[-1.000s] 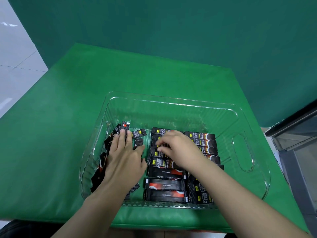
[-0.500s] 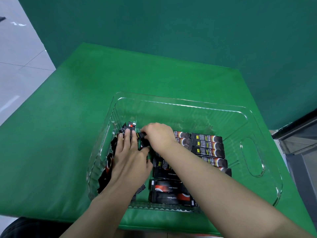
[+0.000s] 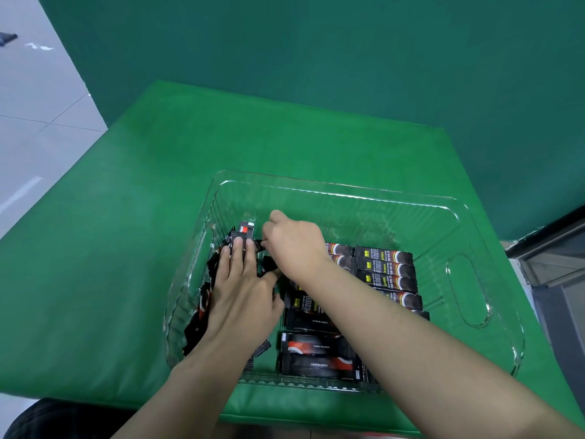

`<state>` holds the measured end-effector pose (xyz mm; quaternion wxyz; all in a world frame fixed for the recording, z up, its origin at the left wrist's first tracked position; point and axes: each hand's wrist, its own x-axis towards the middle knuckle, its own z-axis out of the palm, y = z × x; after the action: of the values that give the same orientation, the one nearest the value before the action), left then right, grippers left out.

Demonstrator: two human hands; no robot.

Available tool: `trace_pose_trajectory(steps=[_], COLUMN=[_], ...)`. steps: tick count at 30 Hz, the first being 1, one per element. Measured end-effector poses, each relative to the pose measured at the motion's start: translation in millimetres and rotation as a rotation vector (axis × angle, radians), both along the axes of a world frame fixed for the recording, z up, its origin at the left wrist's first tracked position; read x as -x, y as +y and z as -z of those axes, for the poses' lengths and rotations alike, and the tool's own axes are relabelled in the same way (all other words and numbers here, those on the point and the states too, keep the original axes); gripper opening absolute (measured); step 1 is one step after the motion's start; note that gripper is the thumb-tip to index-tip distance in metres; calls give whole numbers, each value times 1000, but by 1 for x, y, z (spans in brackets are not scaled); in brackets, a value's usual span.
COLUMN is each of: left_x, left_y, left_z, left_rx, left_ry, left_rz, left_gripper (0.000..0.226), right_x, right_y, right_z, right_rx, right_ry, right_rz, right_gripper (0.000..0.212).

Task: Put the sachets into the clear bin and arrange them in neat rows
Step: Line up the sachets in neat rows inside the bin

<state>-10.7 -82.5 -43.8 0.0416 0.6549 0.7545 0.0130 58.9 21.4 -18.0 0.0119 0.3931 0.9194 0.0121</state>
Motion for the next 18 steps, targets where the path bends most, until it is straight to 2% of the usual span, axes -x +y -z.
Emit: trace_pose_trajectory(steps=[4,9,13,18], left_x=[-2,-2,-2,-1], left_y=[0,2,2,2], left_z=[-1,-1,1,2], left_rx=[-52,-33,-10,-12], left_ry=[-6,-8,-8,3], left_rz=[22,20,20,30], left_gripper=[36,45,45,44], right_x=[-14,-52,-72,-88], right_y=[0,-2,-14,-31], right_z=[-11,-17,-13,-12], right_rx=[-27,230,368,339], right_ry=[124,526,771,1016], right_rz=[-5,176,293,291], right_gripper=[12,14,20,19])
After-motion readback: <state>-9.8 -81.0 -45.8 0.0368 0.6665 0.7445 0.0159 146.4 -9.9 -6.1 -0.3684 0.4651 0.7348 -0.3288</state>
